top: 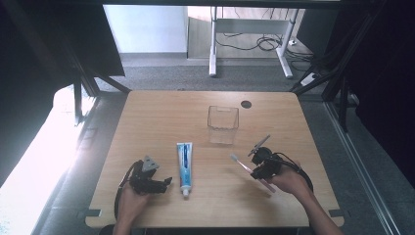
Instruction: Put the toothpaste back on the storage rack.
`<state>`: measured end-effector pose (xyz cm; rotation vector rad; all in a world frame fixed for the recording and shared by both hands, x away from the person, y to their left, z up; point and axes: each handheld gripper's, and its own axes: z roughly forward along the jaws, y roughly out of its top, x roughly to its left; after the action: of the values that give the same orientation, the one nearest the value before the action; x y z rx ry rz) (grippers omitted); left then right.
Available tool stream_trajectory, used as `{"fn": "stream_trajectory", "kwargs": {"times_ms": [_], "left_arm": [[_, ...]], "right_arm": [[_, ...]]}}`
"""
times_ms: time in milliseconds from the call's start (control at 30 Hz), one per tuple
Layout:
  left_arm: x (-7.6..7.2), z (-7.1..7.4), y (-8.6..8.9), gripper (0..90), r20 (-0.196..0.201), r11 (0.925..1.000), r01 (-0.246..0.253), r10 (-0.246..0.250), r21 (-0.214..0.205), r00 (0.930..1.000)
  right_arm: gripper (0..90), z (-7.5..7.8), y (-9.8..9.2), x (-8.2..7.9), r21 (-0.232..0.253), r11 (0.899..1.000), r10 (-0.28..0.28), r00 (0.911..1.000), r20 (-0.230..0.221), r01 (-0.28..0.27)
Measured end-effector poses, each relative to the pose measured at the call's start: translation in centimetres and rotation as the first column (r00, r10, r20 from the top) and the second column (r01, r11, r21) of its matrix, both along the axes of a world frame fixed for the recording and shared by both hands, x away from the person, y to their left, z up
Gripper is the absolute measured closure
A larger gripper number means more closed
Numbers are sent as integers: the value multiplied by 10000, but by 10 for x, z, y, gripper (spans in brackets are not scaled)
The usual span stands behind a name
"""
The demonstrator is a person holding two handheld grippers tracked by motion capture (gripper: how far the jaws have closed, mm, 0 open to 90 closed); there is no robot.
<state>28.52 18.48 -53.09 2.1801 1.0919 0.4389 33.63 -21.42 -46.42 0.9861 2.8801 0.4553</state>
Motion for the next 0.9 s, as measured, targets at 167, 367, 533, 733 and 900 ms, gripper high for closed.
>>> {"fn": "stream_trajectory", "kwargs": {"times_ms": [167,367,533,733,900], "left_arm": [[0,-1,-1,133,12,10000,-29,29,-60,10000],[0,0,-1,133,33,10000,-17,18,-43,10000],[0,0,-1,133,25,10000,-23,23,-83,10000],[0,-1,-1,133,30,9999,-11,12,-105,10000],[0,0,-1,132,41,9999,-6,6,-109,10000]], "right_arm": [[794,11,-5,5,601,9980,-212,9993,312,193],[794,20,-8,9,1071,9936,-425,9971,639,355],[794,25,-10,12,1334,9898,-630,9931,984,496],[794,29,-13,19,1865,9800,-942,9874,1271,695],[794,33,-11,24,2136,9742,-1071,9818,1566,722]]}}
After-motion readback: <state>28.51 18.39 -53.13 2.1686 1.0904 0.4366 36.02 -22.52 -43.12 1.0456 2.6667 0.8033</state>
